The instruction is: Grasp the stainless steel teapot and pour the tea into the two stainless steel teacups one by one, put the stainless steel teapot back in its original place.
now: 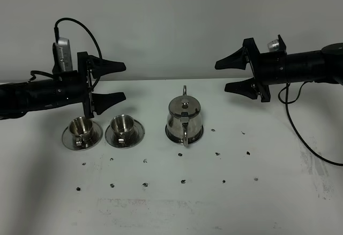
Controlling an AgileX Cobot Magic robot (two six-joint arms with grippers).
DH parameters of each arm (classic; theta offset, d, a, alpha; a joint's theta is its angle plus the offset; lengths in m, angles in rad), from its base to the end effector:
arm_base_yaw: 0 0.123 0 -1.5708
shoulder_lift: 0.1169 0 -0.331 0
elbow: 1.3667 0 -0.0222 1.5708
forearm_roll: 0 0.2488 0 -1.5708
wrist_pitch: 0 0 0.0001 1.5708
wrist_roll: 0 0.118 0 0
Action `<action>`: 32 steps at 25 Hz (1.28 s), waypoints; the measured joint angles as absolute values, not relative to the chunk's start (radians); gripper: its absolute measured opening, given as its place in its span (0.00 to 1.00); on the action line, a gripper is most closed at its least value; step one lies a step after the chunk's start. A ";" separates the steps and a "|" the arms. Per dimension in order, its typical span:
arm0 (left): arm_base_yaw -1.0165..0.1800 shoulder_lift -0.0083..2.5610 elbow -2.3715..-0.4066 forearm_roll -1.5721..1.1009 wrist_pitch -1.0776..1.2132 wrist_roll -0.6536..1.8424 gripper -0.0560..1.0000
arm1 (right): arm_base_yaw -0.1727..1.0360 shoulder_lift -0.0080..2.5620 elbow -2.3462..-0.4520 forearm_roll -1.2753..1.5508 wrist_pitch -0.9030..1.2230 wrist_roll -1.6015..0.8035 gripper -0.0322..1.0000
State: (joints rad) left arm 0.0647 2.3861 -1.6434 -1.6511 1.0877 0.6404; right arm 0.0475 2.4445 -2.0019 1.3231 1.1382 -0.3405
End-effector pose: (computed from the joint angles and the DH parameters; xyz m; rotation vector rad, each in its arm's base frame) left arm 0.5307 -0.0700 0.1595 -0.5376 2.1735 -1.7184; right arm 0.5494 0.1301 0.1969 0.2330 2.4033 1.6335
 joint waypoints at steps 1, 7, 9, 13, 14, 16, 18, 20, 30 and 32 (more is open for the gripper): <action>0.065 2.386 -1.643 -1.651 1.088 0.640 0.77 | 0.048 2.445 -2.002 1.322 1.138 -0.340 0.63; 0.065 2.386 -1.643 -1.651 1.088 0.640 0.77 | 0.048 2.445 -2.002 1.308 1.121 -0.340 0.62; 0.065 2.386 -1.643 -1.651 1.088 0.644 0.77 | 0.048 2.445 -2.002 1.303 1.109 -0.342 0.62; 0.065 2.386 -1.643 -1.651 1.081 0.762 0.77 | 0.048 2.445 -2.002 1.298 1.088 -0.445 0.61; 0.065 2.383 -1.643 -1.650 1.075 0.815 0.77 | 0.048 2.445 -2.002 1.298 1.081 -0.502 0.60; 0.065 2.369 -1.643 -1.644 1.053 0.947 0.75 | 0.048 2.442 -2.005 1.290 1.070 -0.601 0.59; 0.065 2.341 -1.643 -1.598 1.004 1.042 0.71 | 0.048 2.434 -2.023 1.240 1.043 -0.670 0.57; 0.064 2.296 -1.643 -1.504 0.914 1.103 0.67 | 0.048 2.420 -2.054 1.117 1.009 -0.686 0.56; 0.023 1.992 -1.641 -0.766 0.704 0.892 0.50 | 0.160 2.241 -2.093 0.182 0.926 -0.392 0.55; 0.023 1.916 -1.619 -0.747 0.693 0.874 0.48 | 0.190 2.175 -2.091 0.112 0.930 -0.346 0.55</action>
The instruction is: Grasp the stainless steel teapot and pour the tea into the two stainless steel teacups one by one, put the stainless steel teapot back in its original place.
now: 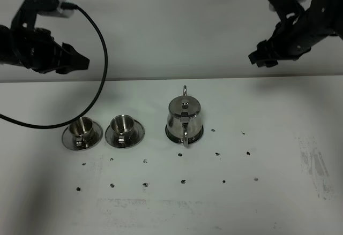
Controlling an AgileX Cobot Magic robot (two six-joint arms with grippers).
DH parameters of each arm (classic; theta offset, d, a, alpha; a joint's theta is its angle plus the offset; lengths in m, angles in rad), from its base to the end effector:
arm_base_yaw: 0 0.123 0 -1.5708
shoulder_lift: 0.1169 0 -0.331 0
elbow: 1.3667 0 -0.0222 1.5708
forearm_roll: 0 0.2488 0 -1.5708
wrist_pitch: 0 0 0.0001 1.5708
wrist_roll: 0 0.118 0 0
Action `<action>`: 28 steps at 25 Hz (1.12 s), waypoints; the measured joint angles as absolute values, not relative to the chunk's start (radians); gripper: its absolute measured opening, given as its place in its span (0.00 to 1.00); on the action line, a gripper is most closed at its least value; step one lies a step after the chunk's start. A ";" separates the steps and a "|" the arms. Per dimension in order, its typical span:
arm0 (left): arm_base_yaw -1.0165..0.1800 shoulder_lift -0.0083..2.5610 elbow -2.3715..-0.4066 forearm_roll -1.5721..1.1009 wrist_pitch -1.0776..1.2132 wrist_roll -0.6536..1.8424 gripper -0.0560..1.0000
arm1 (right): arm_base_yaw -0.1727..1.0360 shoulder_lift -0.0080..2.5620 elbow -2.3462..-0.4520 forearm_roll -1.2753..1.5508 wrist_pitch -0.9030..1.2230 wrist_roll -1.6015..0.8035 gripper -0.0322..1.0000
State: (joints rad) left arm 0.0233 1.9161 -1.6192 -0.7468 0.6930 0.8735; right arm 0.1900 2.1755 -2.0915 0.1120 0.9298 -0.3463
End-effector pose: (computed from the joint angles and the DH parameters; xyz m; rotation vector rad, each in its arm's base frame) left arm 0.4738 -0.0402 0.3161 0.4805 2.2133 -0.3750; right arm 0.5265 0.1120 0.3007 -0.6153 2.4134 0.0744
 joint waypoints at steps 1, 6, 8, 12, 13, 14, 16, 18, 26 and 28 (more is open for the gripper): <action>0.023 1.869 -1.598 -0.742 0.683 0.871 0.47 | 0.200 2.143 -2.088 0.095 0.934 -0.331 0.55; 0.023 1.606 -1.327 -0.736 0.525 0.874 0.46 | 0.240 1.910 -1.956 0.079 0.934 -0.302 0.54; 0.023 1.484 -1.193 -0.738 0.420 0.881 0.46 | 0.255 1.799 -1.851 0.079 0.889 -0.293 0.54; 0.023 1.249 -0.965 -0.773 0.259 0.883 0.46 | 0.277 1.599 -1.598 0.081 0.732 -0.288 0.53; 0.023 1.198 -0.918 -0.773 0.252 0.883 0.46 | 0.280 1.553 -1.541 0.083 0.694 -0.288 0.53; 0.023 1.139 -0.873 -0.773 0.251 0.882 0.46 | 0.282 1.512 -1.500 0.090 0.663 -0.288 0.53; 0.023 1.022 -0.801 -0.773 0.255 0.873 0.46 | 0.284 1.458 -1.424 0.109 0.632 -0.286 0.53; 0.023 0.919 -0.745 -0.755 0.267 0.864 0.46 | 0.284 1.426 -1.378 0.126 0.620 -0.286 0.53; 0.023 0.617 -0.686 -0.315 0.577 0.451 0.46 | 0.316 1.421 -1.238 0.213 0.568 -0.270 0.53; 0.023 0.562 -0.686 -0.202 0.690 0.305 0.46 | 0.362 1.421 -1.196 0.217 0.531 -0.261 0.53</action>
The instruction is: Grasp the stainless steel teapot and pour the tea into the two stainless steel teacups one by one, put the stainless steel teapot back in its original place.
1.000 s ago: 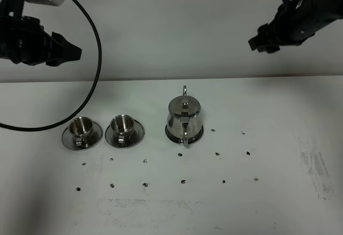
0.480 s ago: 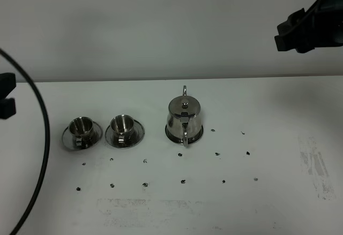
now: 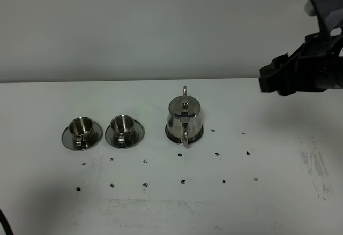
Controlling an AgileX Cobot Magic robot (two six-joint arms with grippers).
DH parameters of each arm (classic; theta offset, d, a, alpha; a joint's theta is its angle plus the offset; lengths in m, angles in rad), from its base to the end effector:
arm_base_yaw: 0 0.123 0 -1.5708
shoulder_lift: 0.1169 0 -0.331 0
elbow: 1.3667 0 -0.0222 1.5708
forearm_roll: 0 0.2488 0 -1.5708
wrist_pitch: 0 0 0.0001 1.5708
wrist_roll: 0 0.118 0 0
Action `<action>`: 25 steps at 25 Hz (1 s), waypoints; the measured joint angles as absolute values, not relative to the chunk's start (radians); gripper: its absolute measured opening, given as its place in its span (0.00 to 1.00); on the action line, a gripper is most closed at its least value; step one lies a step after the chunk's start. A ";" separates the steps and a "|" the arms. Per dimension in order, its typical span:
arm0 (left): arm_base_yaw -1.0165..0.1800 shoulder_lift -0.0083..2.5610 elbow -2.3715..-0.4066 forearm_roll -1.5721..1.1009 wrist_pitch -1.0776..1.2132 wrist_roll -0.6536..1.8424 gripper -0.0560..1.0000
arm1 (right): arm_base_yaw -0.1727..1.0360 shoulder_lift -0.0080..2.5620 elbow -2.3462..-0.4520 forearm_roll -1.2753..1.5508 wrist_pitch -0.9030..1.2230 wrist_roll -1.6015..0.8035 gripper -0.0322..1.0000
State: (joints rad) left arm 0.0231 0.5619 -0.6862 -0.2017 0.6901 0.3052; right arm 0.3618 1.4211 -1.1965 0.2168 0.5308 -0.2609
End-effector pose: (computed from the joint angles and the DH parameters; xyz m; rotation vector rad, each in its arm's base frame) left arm 0.0857 -0.0131 0.3518 0.2076 2.0247 -0.0224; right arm 0.3054 0.1293 0.3699 -0.5415 2.1722 0.2789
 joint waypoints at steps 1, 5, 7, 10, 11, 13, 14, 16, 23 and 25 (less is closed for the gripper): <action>0.023 0.532 -0.686 -0.159 0.750 0.260 0.46 | 0.387 1.421 -1.182 0.219 0.512 -0.258 0.53; 0.023 0.416 -0.685 -0.113 0.930 0.163 0.46 | 0.468 1.421 -1.157 0.211 0.500 -0.228 0.53; 0.023 0.363 -0.669 -0.113 0.992 0.148 0.46 | 0.495 1.421 -1.156 0.186 0.499 -0.202 0.53; 0.023 0.272 -0.597 -0.113 1.022 0.144 0.45 | 0.526 1.421 -1.151 0.120 0.501 -0.134 0.53; 0.023 0.239 -0.569 -0.113 1.024 0.143 0.44 | 0.534 1.424 -1.152 0.090 0.503 -0.101 0.52; 0.023 0.173 -0.525 -0.113 1.024 0.143 0.42 | 0.547 1.435 -1.151 0.029 0.521 -0.028 0.52; 0.023 0.147 -0.506 -0.113 1.030 0.143 0.41 | 0.556 1.446 -1.151 0.000 0.534 0.000 0.51; 0.023 0.089 -0.479 -0.111 1.041 0.143 0.39 | 0.576 1.471 -1.151 -0.065 0.556 0.061 0.50; 0.023 0.001 -0.456 -0.087 1.066 0.140 0.33 | 0.633 1.542 -1.148 -0.177 0.553 0.184 0.49; 0.023 0.001 -0.456 -0.086 1.066 0.140 0.32 | 0.634 1.552 -1.148 -0.182 0.541 0.192 0.49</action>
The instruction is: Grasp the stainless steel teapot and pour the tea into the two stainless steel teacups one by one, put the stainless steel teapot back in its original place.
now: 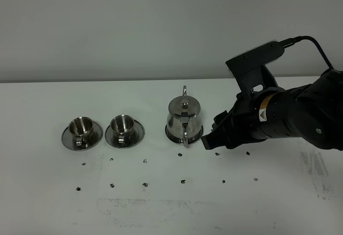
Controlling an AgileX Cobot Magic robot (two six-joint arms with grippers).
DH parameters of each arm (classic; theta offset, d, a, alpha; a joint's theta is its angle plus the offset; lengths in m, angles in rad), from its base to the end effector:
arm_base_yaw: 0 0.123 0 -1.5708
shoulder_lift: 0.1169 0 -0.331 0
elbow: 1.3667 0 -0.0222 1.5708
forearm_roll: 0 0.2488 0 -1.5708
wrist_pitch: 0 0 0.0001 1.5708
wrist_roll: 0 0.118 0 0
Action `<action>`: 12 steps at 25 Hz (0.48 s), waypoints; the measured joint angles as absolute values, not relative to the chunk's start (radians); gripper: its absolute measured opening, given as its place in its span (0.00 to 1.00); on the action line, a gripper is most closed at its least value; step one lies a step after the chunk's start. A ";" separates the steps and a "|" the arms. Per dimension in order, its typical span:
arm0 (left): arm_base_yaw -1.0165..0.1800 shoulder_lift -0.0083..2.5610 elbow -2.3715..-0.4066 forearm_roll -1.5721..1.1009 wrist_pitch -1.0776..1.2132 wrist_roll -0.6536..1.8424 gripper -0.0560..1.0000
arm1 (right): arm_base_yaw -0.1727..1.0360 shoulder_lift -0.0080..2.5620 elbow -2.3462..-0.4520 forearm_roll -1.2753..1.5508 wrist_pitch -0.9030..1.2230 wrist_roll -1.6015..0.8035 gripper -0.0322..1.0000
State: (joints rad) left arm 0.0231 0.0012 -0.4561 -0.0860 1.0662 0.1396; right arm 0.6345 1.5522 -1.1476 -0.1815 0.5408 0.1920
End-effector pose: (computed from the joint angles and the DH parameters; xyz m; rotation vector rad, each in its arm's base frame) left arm -0.0249 -0.0095 0.2506 0.1237 2.0880 -0.0055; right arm 0.2909 0.2005 0.3074 -0.6745 2.3304 0.1936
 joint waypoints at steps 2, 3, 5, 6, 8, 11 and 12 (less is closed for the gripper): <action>0.023 0.000 -0.456 -0.086 1.066 0.140 0.32 | 0.634 1.564 -1.148 -0.184 0.514 0.201 0.49; 0.023 -0.001 -0.456 -0.086 1.066 0.140 0.32 | 0.634 1.572 -1.148 -0.184 0.499 0.203 0.49; 0.027 -0.003 -0.456 -0.085 1.066 0.140 0.32 | 0.634 1.591 -1.148 -0.184 0.468 0.206 0.49; 0.028 -0.004 -0.456 -0.085 1.066 0.140 0.32 | 0.634 1.601 -1.148 -0.184 0.461 0.208 0.49; 0.029 -0.005 -0.456 -0.084 1.066 0.140 0.32 | 0.634 1.625 -1.148 -0.184 0.447 0.207 0.49; 0.029 -0.005 -0.456 -0.084 1.066 0.140 0.32 | 0.634 1.661 -1.148 -0.184 0.427 0.207 0.49; 0.029 -0.005 -0.456 -0.084 1.066 0.140 0.32 | 0.634 1.672 -1.148 -0.184 0.421 0.208 0.49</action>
